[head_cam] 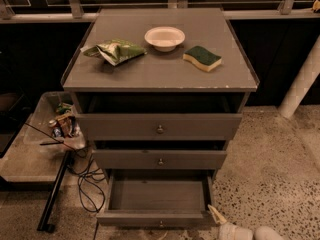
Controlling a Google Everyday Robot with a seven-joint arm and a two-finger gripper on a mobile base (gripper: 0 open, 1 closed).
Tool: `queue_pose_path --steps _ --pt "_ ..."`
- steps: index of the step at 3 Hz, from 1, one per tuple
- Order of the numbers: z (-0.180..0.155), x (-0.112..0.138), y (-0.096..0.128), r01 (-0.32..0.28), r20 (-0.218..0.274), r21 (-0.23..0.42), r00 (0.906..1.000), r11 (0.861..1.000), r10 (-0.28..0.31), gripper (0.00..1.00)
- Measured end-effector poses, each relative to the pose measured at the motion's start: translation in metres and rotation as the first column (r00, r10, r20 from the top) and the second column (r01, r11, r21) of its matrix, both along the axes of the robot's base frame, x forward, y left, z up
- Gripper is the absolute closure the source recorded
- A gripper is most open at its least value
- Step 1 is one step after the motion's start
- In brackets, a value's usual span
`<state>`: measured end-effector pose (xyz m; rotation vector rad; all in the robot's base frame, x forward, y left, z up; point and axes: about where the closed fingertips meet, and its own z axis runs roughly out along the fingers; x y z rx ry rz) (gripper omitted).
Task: Open bottom drawer
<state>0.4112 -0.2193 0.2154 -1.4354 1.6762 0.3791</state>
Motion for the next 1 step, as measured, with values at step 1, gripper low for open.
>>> queue_pose_path --steps 1 --pt "0.0 0.0 0.0 0.0 0.0 0.0 1.0 1.0 0.0 0.0"
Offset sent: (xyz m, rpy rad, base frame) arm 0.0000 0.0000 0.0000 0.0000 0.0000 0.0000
